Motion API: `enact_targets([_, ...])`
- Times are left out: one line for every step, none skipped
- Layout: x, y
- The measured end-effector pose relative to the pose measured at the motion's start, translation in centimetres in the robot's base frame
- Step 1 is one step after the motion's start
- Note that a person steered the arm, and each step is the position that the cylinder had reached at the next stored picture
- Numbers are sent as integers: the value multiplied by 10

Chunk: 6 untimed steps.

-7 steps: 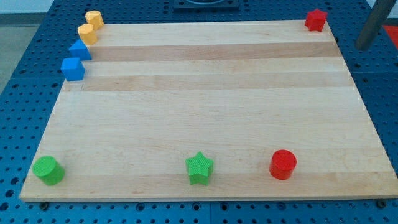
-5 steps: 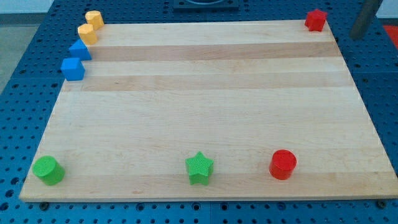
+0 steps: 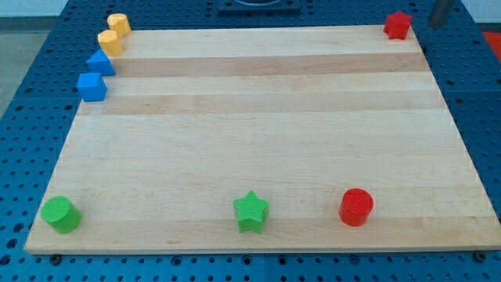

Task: Push the red star towards the left side of the board

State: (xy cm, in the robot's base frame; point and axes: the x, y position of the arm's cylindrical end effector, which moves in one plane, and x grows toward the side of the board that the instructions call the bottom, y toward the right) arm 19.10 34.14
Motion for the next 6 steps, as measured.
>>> enact_targets([0, -24])
enact_targets([0, -53])
enact_targets([0, -76])
enact_targets([0, -101])
enact_targets([0, -123])
enact_targets([8, -133])
